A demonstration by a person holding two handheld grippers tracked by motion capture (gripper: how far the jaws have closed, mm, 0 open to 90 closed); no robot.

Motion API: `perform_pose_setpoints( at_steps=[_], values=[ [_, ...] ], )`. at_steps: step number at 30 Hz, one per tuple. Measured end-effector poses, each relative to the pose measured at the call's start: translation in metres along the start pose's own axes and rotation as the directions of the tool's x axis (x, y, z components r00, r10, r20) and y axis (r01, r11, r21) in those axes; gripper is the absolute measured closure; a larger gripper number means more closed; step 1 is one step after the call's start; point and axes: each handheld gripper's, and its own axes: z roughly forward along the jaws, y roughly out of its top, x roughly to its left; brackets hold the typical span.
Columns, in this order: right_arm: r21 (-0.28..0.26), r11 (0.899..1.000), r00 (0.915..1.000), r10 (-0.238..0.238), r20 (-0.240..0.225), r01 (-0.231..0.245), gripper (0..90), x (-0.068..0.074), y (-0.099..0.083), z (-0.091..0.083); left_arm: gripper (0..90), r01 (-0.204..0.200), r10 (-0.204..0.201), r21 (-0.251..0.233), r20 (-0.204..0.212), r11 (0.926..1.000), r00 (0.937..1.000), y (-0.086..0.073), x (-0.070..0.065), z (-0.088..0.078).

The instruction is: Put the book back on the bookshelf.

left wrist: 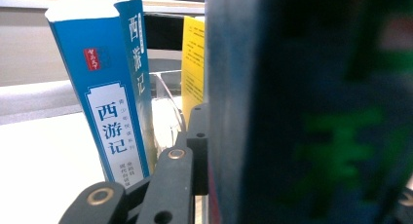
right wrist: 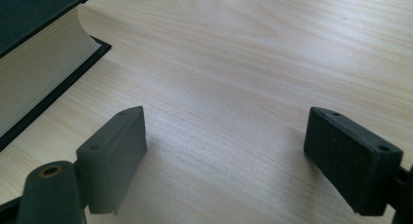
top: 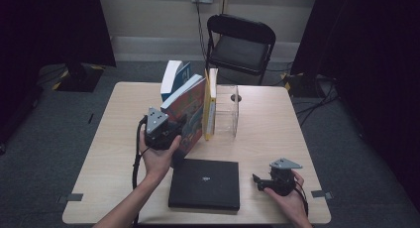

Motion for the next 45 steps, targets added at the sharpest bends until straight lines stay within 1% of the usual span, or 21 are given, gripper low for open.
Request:
perform_pose_setpoints(
  at_steps=[3,4,7,9,14,17,19,20,23,25,27,28,29,32,36,37,40,41,42,44,45],
  values=[
    [0.001,1.0,1.0,0.001,0.0,-0.001,15.4,0.0,0.0,0.0,74.8,-0.001,0.001,0.011,-0.005,0.9999,1.0,-0.002,0.001,0.009],
    [0.001,1.0,1.0,0.001,0.0,-0.001,15.4,0.0,0.0,0.0,74.8,0.003,-0.003,0.012,-0.01,0.9999,0.9999,-0.002,0.001,0.013],
    [0.001,1.0,1.0,-0.001,-0.001,0.001,15.4,0.0,0.0,0.0,74.8,-0.004,0.004,0.014,-0.022,0.9999,0.9998,-0.003,0.001,0.023],
    [0.001,1.0,1.0,-0.001,-0.001,0.001,15.4,0.0,0.0,0.0,74.8,-0.008,0.009,0.023,-0.038,0.9997,0.9992,-0.003,0.001,0.03],
    [0.001,1.0,1.0,-0.003,-0.006,0.003,15.4,0.001,0.0,0.0,74.8,0.001,0.0,0.033,-0.058,0.9994,0.9983,-0.008,0.003,0.044],
    [0.001,1.0,0.9999,-0.008,-0.01,0.008,15.4,0.001,0.0,0.0,74.8,0.022,-0.02,0.027,-0.069,0.9994,0.9974,-0.01,0.004,0.052],
    [0.001,1.0,0.9999,-0.01,-0.012,0.01,15.4,0.001,0.0,0.0,74.8,0.01,-0.008,0.028,-0.074,0.9996,0.9972,-0.009,0.004,0.057],
    [0.001,1.0,0.9999,-0.01,-0.013,0.01,15.4,0.001,0.0,0.0,74.8,0.008,-0.006,0.025,-0.083,0.9997,0.9965,-0.009,0.004,0.061],
    [0.001,1.0,0.9998,-0.013,-0.017,0.013,15.4,0.001,0.0,0.0,74.8,0.003,-0.001,0.021,-0.089,0.9998,0.996,-0.011,0.003,0.066],
    [0.0,1.0,0.9997,-0.015,-0.018,0.015,15.4,0.002,0.0,0.0,74.8,-0.015,0.016,0.013,-0.094,0.9998,0.9954,-0.012,0.002,0.069],
    [0.001,1.0,0.9997,-0.016,-0.019,0.016,15.4,0.002,0.0,0.0,74.8,-0.02,0.02,0.001,-0.097,0.9998,0.9951,-0.016,0.0,0.072],
    [0.001,1.0,0.9997,-0.016,-0.019,0.016,15.4,0.002,0.0,0.0,74.7,-0.029,0.029,-0.003,-0.098,0.9996,0.9947,-0.018,0.0,0.073],
    [0.001,1.0,0.9997,-0.016,-0.02,0.016,15.4,0.002,0.0,0.0,74.7,-0.023,0.023,-0.004,-0.091,0.9997,0.9956,-0.02,0.0,0.074],
    [0.001,1.0,0.9996,-0.017,-0.02,0.017,15.4,0.002,0.0,0.0,74.7,-0.027,0.025,-0.013,-0.085,0.9996,0.9961,-0.024,0.001,0.073],
    [0.0,1.0,0.9997,-0.017,-0.019,0.017,15.4,0.002,0.0,0.0,74.5,-0.024,0.023,-0.007,-0.08,0.9997,0.9965,-0.026,0.004,0.069],
    [0.0,1.0,0.9997,-0.017,-0.019,0.017,15.4,0.002,0.0,0.0,74.5,-0.018,0.018,-0.004,-0.072,0.9998,0.9973,-0.027,0.005,0.068],
    [0.0,1.0,0.9997,-0.016,-0.018,0.016,15.4,0.003,0.0,0.0,74.1,-0.04,0.04,-0.002,-0.057,0.9992,0.9976,-0.03,0.006,0.063],
    [0.001,1.0,0.9997,-0.015,-0.019,0.015,15.4,0.003,0.0,0.0,74.1,-0.047,0.048,0.005,-0.05,0.9989,0.9976,-0.03,0.007,0.062],
    [0.0,1.0,0.9997,-0.016,-0.018,0.016,15.4,0.003,0.0,0.0,74.0,-0.046,0.047,0.011,-0.043,0.9989,0.998,-0.029,0.007,0.06],
    [0.0,1.0,0.9997,-0.016,-0.018,0.016,15.4,0.003,0.0,0.0,72.3,-0.036,0.036,0.002,-0.027,0.9994,0.999,-0.027,0.007,0.056],
    [0.0,1.0,0.9997,-0.015,-0.017,0.015,15.4,0.003,0.0,0.0,71.4,-0.053,0.053,-0.007,-0.029,0.9985,0.9982,-0.024,0.006,0.052]
  ],
)
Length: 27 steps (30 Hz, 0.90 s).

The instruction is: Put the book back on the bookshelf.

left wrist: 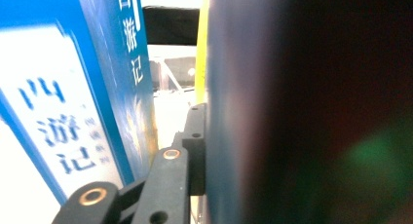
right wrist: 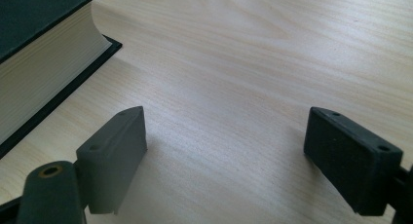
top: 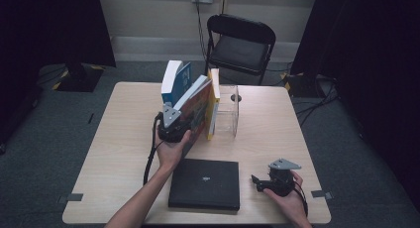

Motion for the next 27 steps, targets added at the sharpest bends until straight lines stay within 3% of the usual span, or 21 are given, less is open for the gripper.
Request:
perform_pose_setpoints(
  at_steps=[3,9,11,16,18,20,21,22,23,24,26,27],
  values=[
    [0.0,1.0,1.0,0.0,0.002,0.0,15.4,0.0,0.0,0.0,71.0,-0.028,0.028,0.042,0.007,0.9987,0.9996,0.009,-0.002,-0.007],
    [0.0,1.0,1.0,0.001,0.002,-0.001,15.4,0.001,0.0,0.0,66.0,-0.021,0.02,0.08,0.025,0.9965,0.9995,0.026,-0.004,-0.017],
    [0.0,1.0,1.0,0.001,0.002,-0.001,15.4,0.001,0.0,0.0,64.3,-0.012,0.006,0.124,0.041,0.9922,0.9991,0.035,-0.003,-0.021],
    [0.0,1.0,1.0,0.002,0.002,-0.002,15.4,0.001,0.0,0.0,66.6,-0.041,0.028,0.234,0.056,0.9715,0.998,0.056,-0.002,-0.024],
    [0.001,1.0,1.0,0.002,0.002,-0.002,15.4,0.002,0.0,0.0,65.6,-0.04,0.019,0.295,0.076,0.9546,0.9969,0.065,0.0,-0.024],
    [0.001,1.0,1.0,0.002,0.001,-0.002,15.4,0.002,0.0,0.0,62.8,-0.026,-0.012,0.37,0.1,0.9287,0.9949,0.074,0.001,-0.021],
    [0.001,1.0,1.0,0.002,0.001,-0.002,15.4,0.002,0.0,0.0,63.0,-0.03,-0.007,0.398,0.091,0.9168,0.9958,0.08,0.001,-0.02],
    [0.0,1.0,1.0,0.002,0.001,-0.002,15.5,0.002,0.0,0.0,64.6,-0.041,0.005,0.408,0.088,0.912,0.9961,0.084,0.0,-0.02],
    [0.0,1.0,1.0,0.002,0.001,-0.002,15.5,0.002,0.0,0.0,64.2,-0.043,0.007,0.436,0.084,0.8987,0.9965,0.089,0.0,-0.019],
    [0.001,1.0,1.0,0.002,0.002,-0.002,15.5,0.002,0.0,0.0,62.6,-0.024,-0.02,0.486,0.085,0.8738,0.9962,0.093,-0.001,-0.016],
    [0.0,1.0,1.0,0.003,0.002,-0.003,15.4,0.002,0.0,0.0,60.9,-0.051,0.005,0.543,0.084,0.8385,0.9964,0.104,-0.004,-0.011],
    [0.0,1.0,1.0,0.002,0.002,-0.002,15.4,0.002,0.0,0.0,60.3,-0.06,0.003,0.579,0.099,0.8134,0.995,0.108,-0.005,-0.006]
  ],
)
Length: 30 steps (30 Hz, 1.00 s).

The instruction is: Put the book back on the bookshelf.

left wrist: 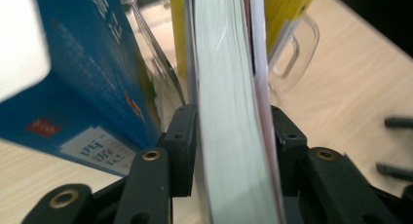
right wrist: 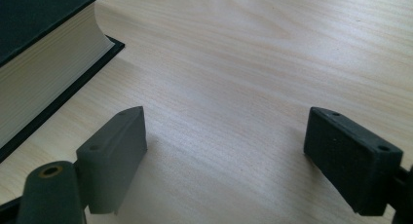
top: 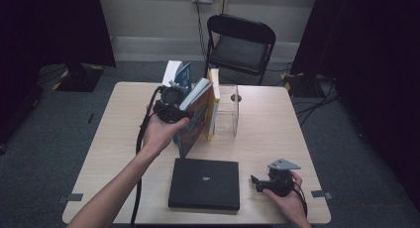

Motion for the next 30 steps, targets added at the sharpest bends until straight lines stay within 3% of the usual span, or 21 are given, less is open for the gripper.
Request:
perform_pose_setpoints(
  at_steps=[1,4,6,7,9,13,14,16,17,20,22,25,26,27,30],
  values=[
    [0.0,1.0,1.0,0.001,0.0,-0.001,15.5,0.0,0.0,0.0,58.8,-0.013,0.012,0.041,0.01,0.9991,0.9999,0.005,0.0,0.001],
    [0.0,1.0,1.0,0.001,0.0,-0.001,15.5,0.0,0.0,0.0,62.0,0.021,-0.026,0.093,0.048,0.9955,0.9985,0.021,0.008,0.004],
    [0.001,1.0,1.0,0.0,-0.002,0.0,15.4,0.0,0.0,0.0,62.1,-0.002,-0.006,0.178,0.047,0.984,0.9989,0.032,0.012,0.011],
    [0.0,1.0,1.0,-0.001,-0.003,0.001,15.4,0.0,0.0,0.0,60.9,0.007,-0.02,0.214,0.056,0.9769,0.9982,0.036,0.013,0.015],
    [0.0,1.0,1.0,-0.001,-0.003,0.001,15.4,0.0,0.0,0.0,63.2,0.016,-0.029,0.225,0.055,0.9742,0.9981,0.043,0.015,0.018],
    [0.001,1.0,1.0,-0.001,-0.005,0.001,15.4,0.0,0.0,0.0,62.9,0.009,-0.021,0.339,0.03,0.9408,0.9993,0.053,0.01,0.03],
    [0.001,1.0,1.0,-0.002,-0.006,0.002,15.4,0.0,0.0,0.0,63.7,-0.009,0.0,0.36,0.024,0.933,0.9997,0.056,0.009,0.032],
    [0.001,1.0,1.0,-0.002,-0.007,0.002,15.4,0.0,0.0,0.0,66.1,-0.004,0.009,0.393,-0.012,0.9194,0.9999,0.059,0.004,0.036],
    [0.001,1.0,1.0,-0.003,-0.008,0.003,15.4,0.001,0.0,0.0,67.8,-0.004,0.017,0.4,-0.028,0.9163,0.9995,0.06,0.003,0.037],
    [-0.001,1.0,1.0,-0.005,-0.009,0.005,15.4,0.001,0.0,0.0,73.0,0.005,0.028,0.41,-0.074,0.9121,0.9968,0.061,0.001,0.036],
    [-0.001,1.0,0.9999,-0.005,-0.009,0.005,15.5,0.001,0.0,0.0,74.0,0.031,0.001,0.389,-0.083,0.9206,0.9966,0.06,0.005,0.035],
    [0.0,1.0,1.0,-0.005,-0.009,0.005,15.4,0.001,0.0,0.0,74.1,0.078,-0.05,0.372,-0.084,0.9251,0.9952,0.061,0.01,0.035],
    [0.0,1.0,0.9999,-0.005,-0.009,0.005,15.4,0.001,0.0,0.0,74.1,0.102,-0.075,0.348,-0.089,0.932,0.9931,0.061,0.011,0.035],
    [-0.001,1.0,0.9999,-0.005,-0.009,0.005,15.4,0.001,0.0,0.0,74.1,0.102,-0.076,0.336,-0.088,0.9362,0.9932,0.063,0.013,0.035],
    [0.0,1.0,1.0,-0.004,-0.008,0.004,15.4,0.001,0.0,0.0,74.1,0.126,-0.1,0.321,-0.094,0.9386,0.9905,0.067,0.013,0.037]
  ],
)
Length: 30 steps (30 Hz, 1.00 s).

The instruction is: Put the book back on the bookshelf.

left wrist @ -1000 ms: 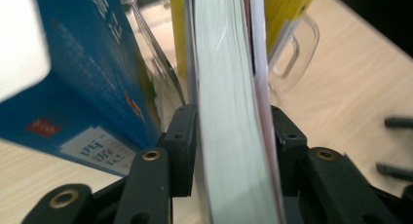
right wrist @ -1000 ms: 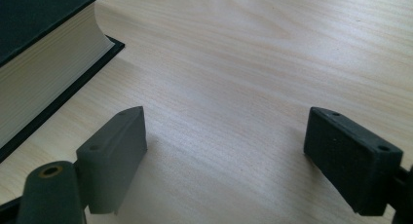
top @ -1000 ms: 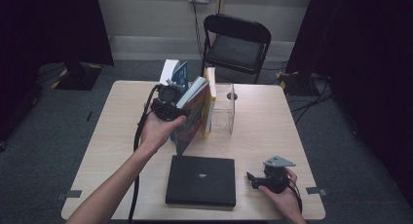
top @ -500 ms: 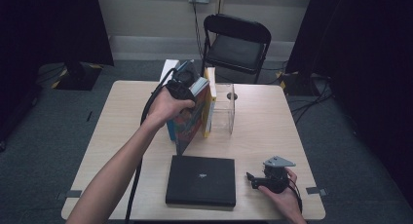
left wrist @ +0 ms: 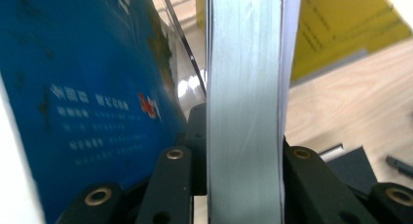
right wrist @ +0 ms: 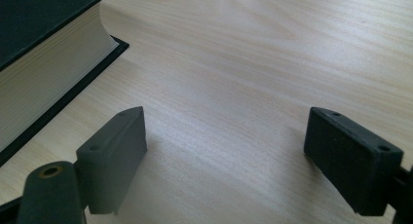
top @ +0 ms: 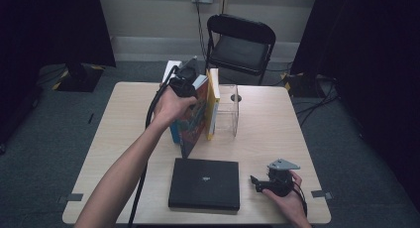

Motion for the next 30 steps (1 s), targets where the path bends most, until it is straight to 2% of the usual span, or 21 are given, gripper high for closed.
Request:
perform_pose_setpoints(
  at_steps=[2,5,7,8,14,20,23,27,30],
  values=[
    [0.0,1.0,1.0,0.0,0.0,0.0,15.4,0.0,0.0,0.0,74.1,-0.007,0.007,-0.01,0.0,0.9999,1.0,0.004,0.002,0.0],
    [0.0,1.0,1.0,0.001,0.0,-0.001,15.4,0.0,0.0,0.0,74.2,0.028,-0.028,-0.033,0.002,0.9991,0.9996,0.009,0.003,0.001],
    [0.0,1.0,1.0,0.0,-0.001,0.0,15.4,0.0,0.0,0.0,74.2,0.018,-0.018,-0.044,-0.001,0.9989,0.9998,0.013,0.004,-0.001],
    [0.0,1.0,1.0,0.0,-0.002,0.0,15.3,0.0,0.0,0.0,74.2,0.035,-0.035,-0.059,-0.001,0.9977,0.9994,0.015,0.003,-0.002],
    [0.001,1.0,1.0,0.0,-0.002,0.0,15.3,0.0,0.0,0.0,74.2,0.061,-0.063,-0.104,-0.01,0.9927,0.998,0.029,0.007,-0.004],
    [0.001,1.0,1.0,-0.004,-0.005,0.004,15.4,0.0,0.0,0.0,74.2,0.078,-0.084,-0.152,-0.03,0.9853,0.996,0.034,0.005,0.009],
    [0.001,1.0,1.0,-0.005,-0.006,0.005,15.4,0.0,0.0,0.0,74.2,0.096,-0.103,-0.181,-0.027,0.9787,0.9944,0.033,0.007,0.016],
    [0.001,1.0,0.9999,-0.006,-0.008,0.006,15.4,0.0,0.0,0.0,74.2,0.106,-0.111,-0.178,-0.016,0.9783,0.9938,0.033,0.011,0.026],
    [0.0,1.0,0.9999,-0.009,-0.011,0.009,15.4,0.0,0.0,0.0,74.1,0.102,-0.107,-0.181,-0.02,0.9783,0.9941,0.034,0.01,0.027]
  ],
)
